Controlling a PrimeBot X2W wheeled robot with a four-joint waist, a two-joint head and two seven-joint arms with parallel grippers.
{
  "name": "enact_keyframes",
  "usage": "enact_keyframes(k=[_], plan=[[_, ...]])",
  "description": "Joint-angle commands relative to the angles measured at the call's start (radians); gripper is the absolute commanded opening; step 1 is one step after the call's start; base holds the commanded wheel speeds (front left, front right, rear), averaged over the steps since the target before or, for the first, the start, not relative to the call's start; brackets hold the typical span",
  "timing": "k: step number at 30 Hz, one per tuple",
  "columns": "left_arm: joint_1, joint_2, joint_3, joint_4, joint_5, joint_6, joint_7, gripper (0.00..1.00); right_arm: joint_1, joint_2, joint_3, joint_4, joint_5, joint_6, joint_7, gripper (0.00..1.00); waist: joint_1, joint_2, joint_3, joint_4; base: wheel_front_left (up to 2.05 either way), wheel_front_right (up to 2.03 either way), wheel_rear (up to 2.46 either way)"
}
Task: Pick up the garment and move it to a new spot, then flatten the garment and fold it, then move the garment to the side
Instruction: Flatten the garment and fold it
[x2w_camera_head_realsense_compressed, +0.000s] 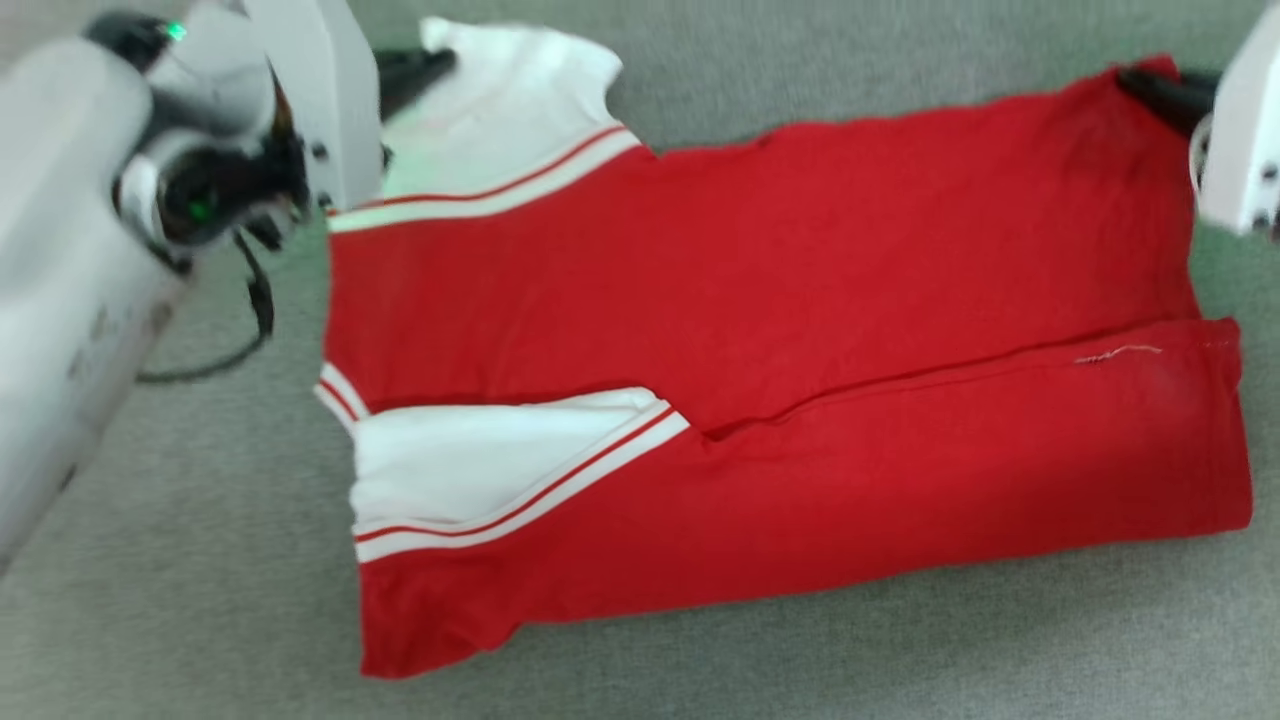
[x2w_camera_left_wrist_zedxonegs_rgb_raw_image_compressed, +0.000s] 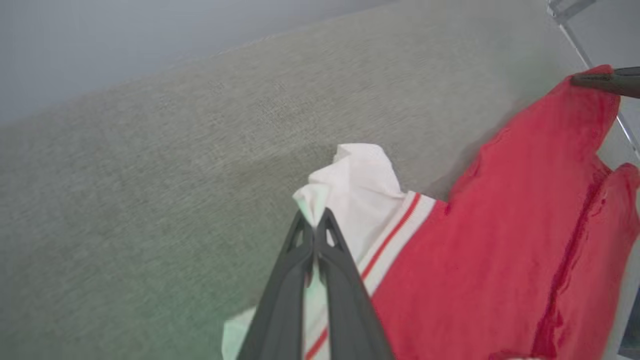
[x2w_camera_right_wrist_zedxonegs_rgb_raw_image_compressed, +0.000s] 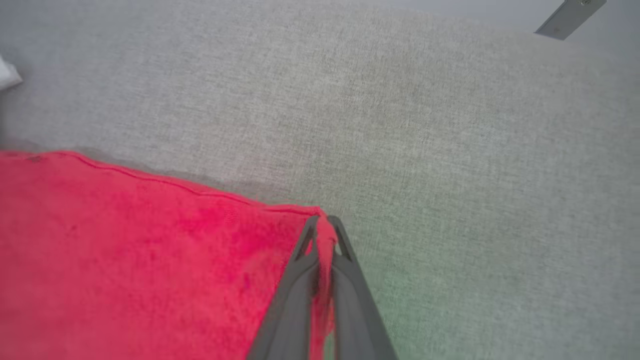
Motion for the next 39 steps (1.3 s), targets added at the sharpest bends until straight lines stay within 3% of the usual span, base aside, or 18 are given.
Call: enact_keyframes(k=[1,13,17,21,25,29,39], plan=[[0.029,0.017,-0.004,-0.029,-0.012,0.003,-0.011,0.00,0.036,-0.015,0.012,-0.019,0.011,-0.001,-0.009,0.00,0.0000,0.0000,-0.084,0.050,0.00,0.00,0.00],[0.351,0.271,-0.020,-0.520,-0.117,0.002,-0.219,0.00,0.407,-0.285,0.017,-0.353,0.132,-0.001,-0.078,0.00,0.0000,0.0000,-0.236,0.119,0.00,0.00,0.00],[0.489,0.350,-0.025,-0.633,-0.128,0.030,-0.315,0.00,0.537,-0.343,-0.037,-0.415,0.155,-0.001,-0.118,0.00,0.0000,0.0000,-0.251,0.127,0.00,0.00,0.00],[0.609,0.393,-0.045,-0.719,-0.141,0.071,-0.396,0.00,0.647,-0.369,-0.100,-0.440,0.166,-0.001,-0.146,0.00,0.0000,0.0000,-0.257,0.133,0.00,0.00,0.00],[0.698,0.388,-0.074,-0.742,-0.148,0.098,-0.448,0.00,0.728,-0.359,-0.151,-0.443,0.161,-0.001,-0.150,0.00,0.0000,0.0000,-0.253,0.137,0.00,0.00,0.00],[0.756,0.339,-0.094,-0.692,-0.161,0.100,-0.499,0.00,0.774,-0.306,-0.179,-0.413,0.141,-0.001,-0.160,0.00,0.0000,0.0000,-0.242,0.137,0.00,0.00,0.00],[0.767,0.168,-0.117,-0.421,-0.177,0.032,-0.558,0.00,0.754,-0.180,-0.178,-0.297,0.073,-0.001,-0.196,0.00,0.0000,0.0000,-0.205,0.143,0.00,0.00,0.00]])
